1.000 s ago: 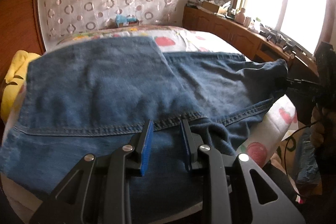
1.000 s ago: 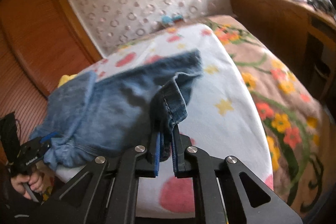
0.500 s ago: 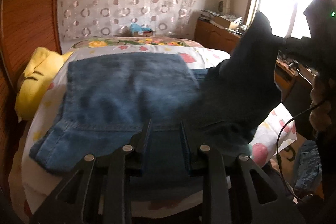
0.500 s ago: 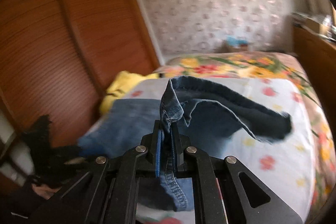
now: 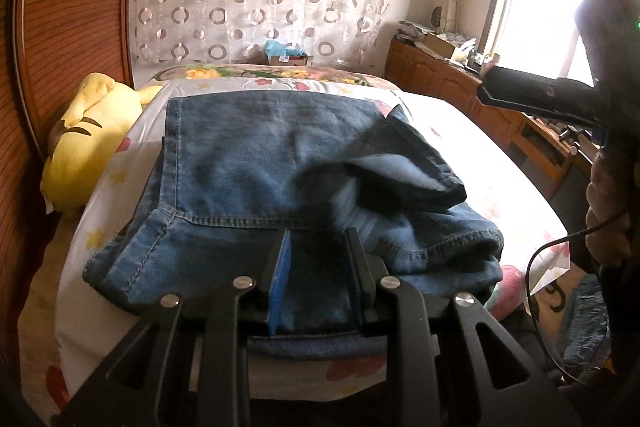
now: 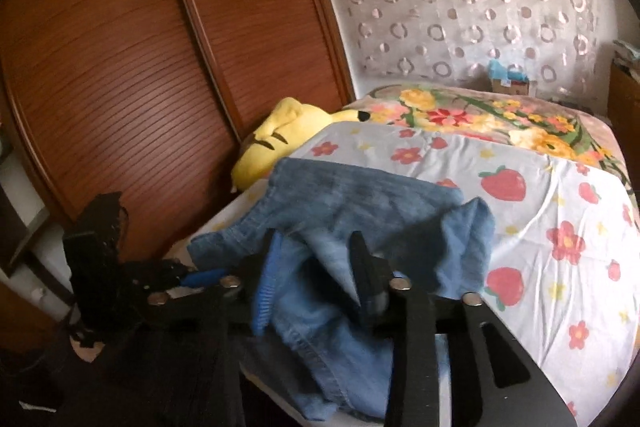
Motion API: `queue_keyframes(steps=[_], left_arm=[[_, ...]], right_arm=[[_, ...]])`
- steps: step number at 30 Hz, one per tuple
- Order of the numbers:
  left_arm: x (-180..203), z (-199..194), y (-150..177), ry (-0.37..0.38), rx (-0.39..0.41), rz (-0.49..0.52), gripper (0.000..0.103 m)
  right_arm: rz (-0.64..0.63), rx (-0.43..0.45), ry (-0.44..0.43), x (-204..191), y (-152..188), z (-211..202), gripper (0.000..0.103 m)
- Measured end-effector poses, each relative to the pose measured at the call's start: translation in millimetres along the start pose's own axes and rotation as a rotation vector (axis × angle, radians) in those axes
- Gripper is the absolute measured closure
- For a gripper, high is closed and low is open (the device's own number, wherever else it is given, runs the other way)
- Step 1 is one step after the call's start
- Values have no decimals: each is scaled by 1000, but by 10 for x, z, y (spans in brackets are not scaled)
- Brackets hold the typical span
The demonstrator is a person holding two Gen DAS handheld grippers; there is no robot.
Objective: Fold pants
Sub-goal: 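Lift the hem with the right tool, fold it over the jeans, open, then close the left tool on the jeans edge while the right tool grips the folded leg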
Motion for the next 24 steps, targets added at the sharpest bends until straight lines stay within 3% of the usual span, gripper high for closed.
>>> queue_keyframes(steps=[3, 7, 9, 14, 24], left_arm=[[-14, 0, 1, 2, 2, -1, 79], [-35, 6, -13, -3, 1, -3, 79], [-42, 14, -17, -8, -4, 0, 79], [-126, 129, -49, -24, -35, -6, 79], [-122, 398, 20, -39, -104, 2, 78]], right_arm=[[-1, 12, 22, 87, 57, -65, 55], [20, 0, 71, 223, 129, -22, 42], [29, -9, 104, 289, 185, 43, 41], [66, -58, 135, 514, 336, 364, 39], [111, -116, 106, 699, 504, 843, 39]])
Point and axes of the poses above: each gripper's, at about its wrist camera, not at the fingertips, and z roughly the way its jaws point, x to its right, y to its underside, the point moved 5 cm from there along z, roughly the way its jaws point, and after that the axes turned 13 degrees about -x, right-handed, at the moved point
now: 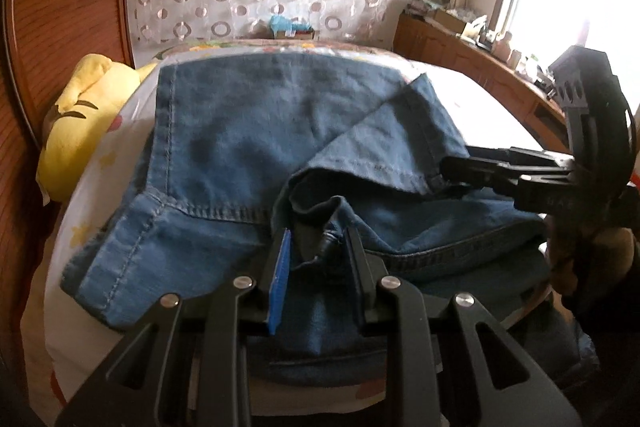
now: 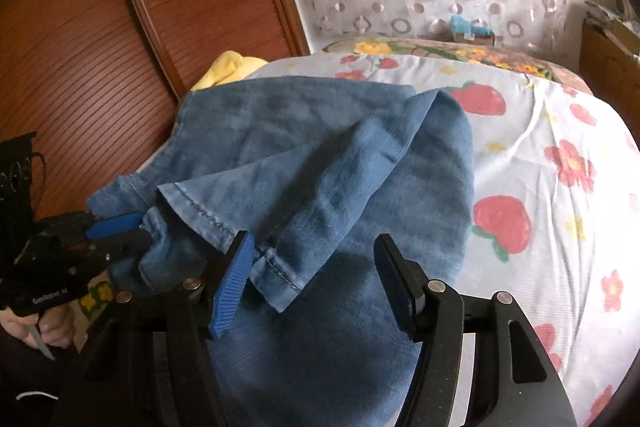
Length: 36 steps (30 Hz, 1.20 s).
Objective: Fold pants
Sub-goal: 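Close the left tool on the jeans edge while the right tool grips the folded leg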
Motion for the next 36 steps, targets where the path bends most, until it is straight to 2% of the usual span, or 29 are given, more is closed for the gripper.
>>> queue_keyframes(steps=[6, 17, 20, 24, 29, 36], left_arm=[[33, 68, 30, -30, 1, 23, 75], [58, 57, 6, -49, -16, 22, 74], [70, -101, -35, 2, 20, 8, 74], [79, -271, -117, -7, 64, 29, 74], [-4, -165, -178, -44, 32, 24, 74], [-43, 74, -186, -50, -18, 12, 74]], right_arm=[[-6, -13, 22, -10, 14, 66, 39], [-2, -38, 41, -20, 50, 176, 32], [12, -40, 28, 8, 51, 184, 31], [15, -38, 23, 10, 53, 189, 30], [15, -37, 23, 7, 49, 195, 30], [14, -34, 16, 11, 51, 178, 30]])
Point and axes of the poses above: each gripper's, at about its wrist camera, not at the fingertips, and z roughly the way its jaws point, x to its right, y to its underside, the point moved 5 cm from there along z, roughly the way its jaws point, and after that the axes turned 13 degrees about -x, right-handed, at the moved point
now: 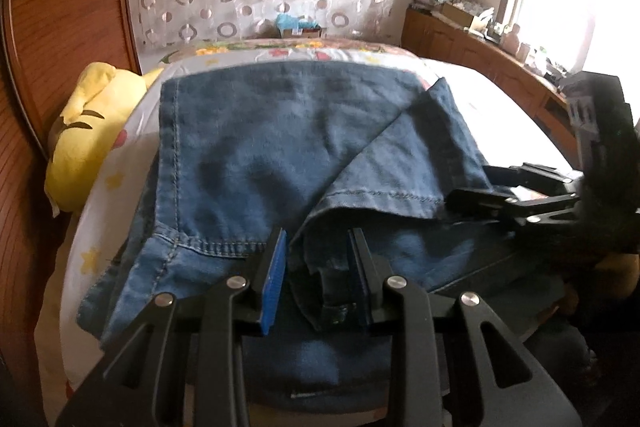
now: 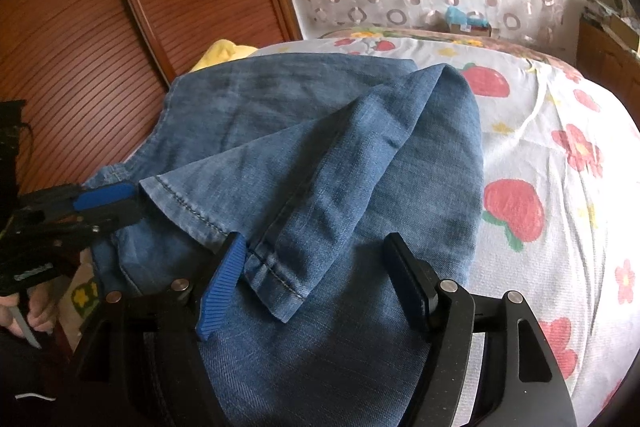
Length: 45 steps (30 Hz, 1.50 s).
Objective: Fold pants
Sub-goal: 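Close the left tool on the jeans edge while the right tool grips the folded leg, then lift the jeans with both tools and fold them over again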
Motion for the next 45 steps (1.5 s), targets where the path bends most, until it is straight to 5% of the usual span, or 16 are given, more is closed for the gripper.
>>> queue_keyframes(steps=[12, 23, 36, 45], left_arm=[[14, 94, -1, -2, 28, 20, 71], [107, -64, 10, 46, 77, 74, 102], [189, -964, -173, 58, 279, 66, 103], [-77, -1299, -164, 38, 337, 36, 103]], right_arm=[[-11, 3, 4, -16, 24, -16, 31], [-43, -7, -117, -80, 8, -120, 93], [-170, 128, -102, -322, -447, -955, 97], [-282, 168, -79, -710, -992, -1223, 97]])
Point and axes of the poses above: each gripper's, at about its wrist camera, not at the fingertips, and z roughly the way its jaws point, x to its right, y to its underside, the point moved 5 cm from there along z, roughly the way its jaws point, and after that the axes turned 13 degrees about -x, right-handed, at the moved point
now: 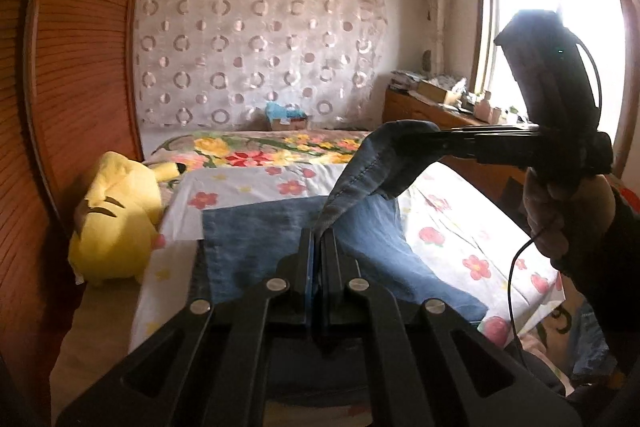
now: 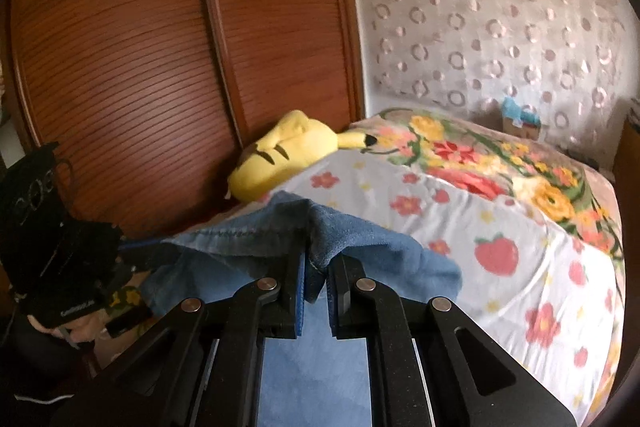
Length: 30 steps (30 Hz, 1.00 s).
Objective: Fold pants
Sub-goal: 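Lift the jeans with both tools and fold them over again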
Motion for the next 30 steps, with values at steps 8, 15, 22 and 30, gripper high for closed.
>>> queue_keyframes(steps=[8, 15, 22, 30], left_arm=[[-343, 209, 283, -25, -69, -62, 103], [-476, 455, 544, -34, -138, -93, 103], [-505, 551, 619, -39, -174, -108, 102], [-655, 452, 636, -46, -170, -149, 99]], right_arm=[[-47, -75, -26, -217, -267, 563, 97], [-66, -193, -18, -270, -273, 1277, 97], [-60, -229, -14, -319, -338, 1636, 93], [-18, -169, 12, -225, -385, 1433, 49]])
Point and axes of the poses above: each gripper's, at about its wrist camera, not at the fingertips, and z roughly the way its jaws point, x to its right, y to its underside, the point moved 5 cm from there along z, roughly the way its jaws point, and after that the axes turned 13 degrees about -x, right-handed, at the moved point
